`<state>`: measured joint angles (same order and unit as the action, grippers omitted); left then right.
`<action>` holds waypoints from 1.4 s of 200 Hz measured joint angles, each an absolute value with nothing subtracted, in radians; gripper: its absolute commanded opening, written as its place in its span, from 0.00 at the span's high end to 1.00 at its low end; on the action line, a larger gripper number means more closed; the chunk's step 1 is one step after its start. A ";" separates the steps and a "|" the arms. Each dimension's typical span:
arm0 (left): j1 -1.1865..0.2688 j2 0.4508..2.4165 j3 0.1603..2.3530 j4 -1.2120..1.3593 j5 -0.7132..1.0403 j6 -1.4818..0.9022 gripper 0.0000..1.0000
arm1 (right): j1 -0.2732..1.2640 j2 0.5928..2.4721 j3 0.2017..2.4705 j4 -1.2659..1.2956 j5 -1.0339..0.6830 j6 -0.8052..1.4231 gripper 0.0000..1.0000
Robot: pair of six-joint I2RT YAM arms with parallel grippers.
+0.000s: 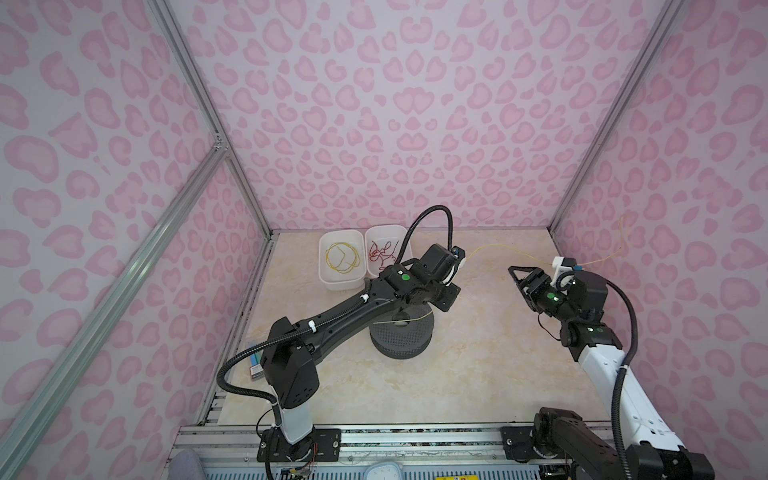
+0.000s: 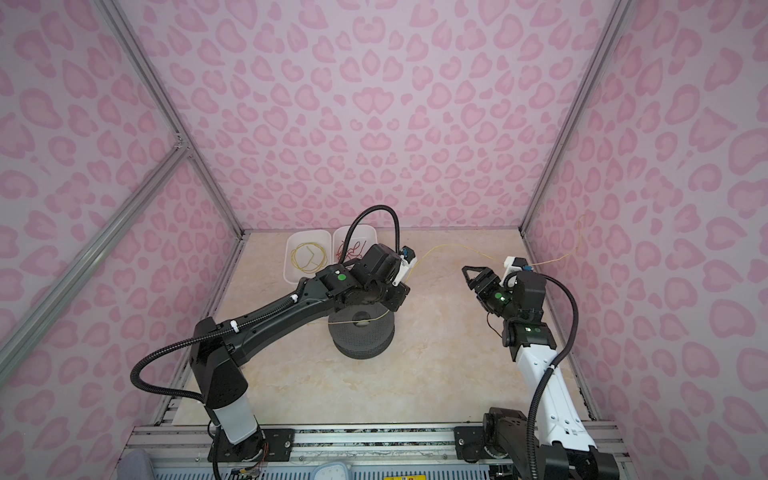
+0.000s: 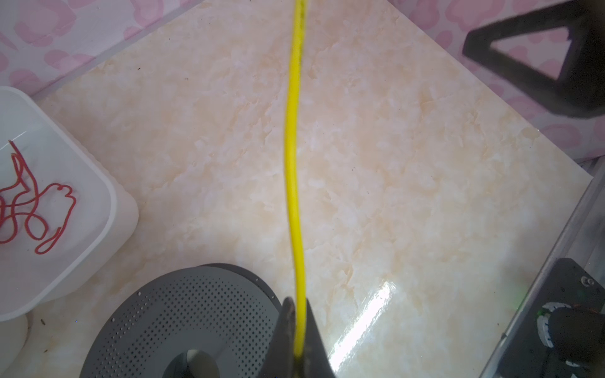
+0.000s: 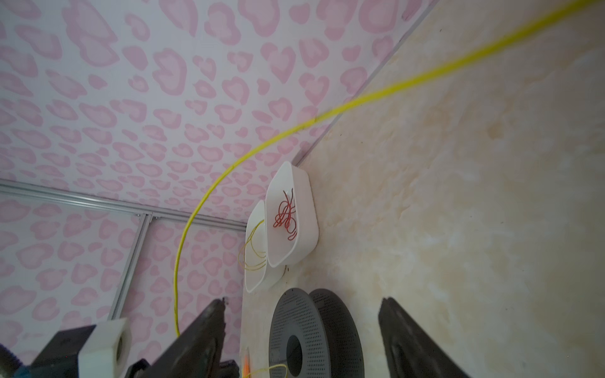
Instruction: Wrap the cables
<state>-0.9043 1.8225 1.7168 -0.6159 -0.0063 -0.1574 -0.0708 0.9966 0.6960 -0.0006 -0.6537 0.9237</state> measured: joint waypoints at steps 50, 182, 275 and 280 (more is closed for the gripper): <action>-0.904 1.864 1.758 -0.609 0.057 -0.157 0.96 | 0.222 1.019 0.683 0.110 -0.579 0.976 0.36; -0.904 1.839 1.705 -0.570 0.129 -0.121 0.58 | 0.355 1.180 0.744 0.231 -0.513 1.024 1.00; -0.785 1.128 1.182 -0.529 -0.163 -0.146 0.22 | 0.191 1.171 0.770 0.158 -0.500 0.956 1.00; -0.761 1.091 1.147 -0.525 -0.173 -0.157 0.22 | 0.187 1.173 0.771 0.158 -0.506 0.953 1.00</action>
<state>-0.7612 1.0908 1.1473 -0.5255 -0.1726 -0.1570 0.1875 1.1732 0.7712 0.1581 -0.5056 0.9535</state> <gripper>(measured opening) 0.788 0.049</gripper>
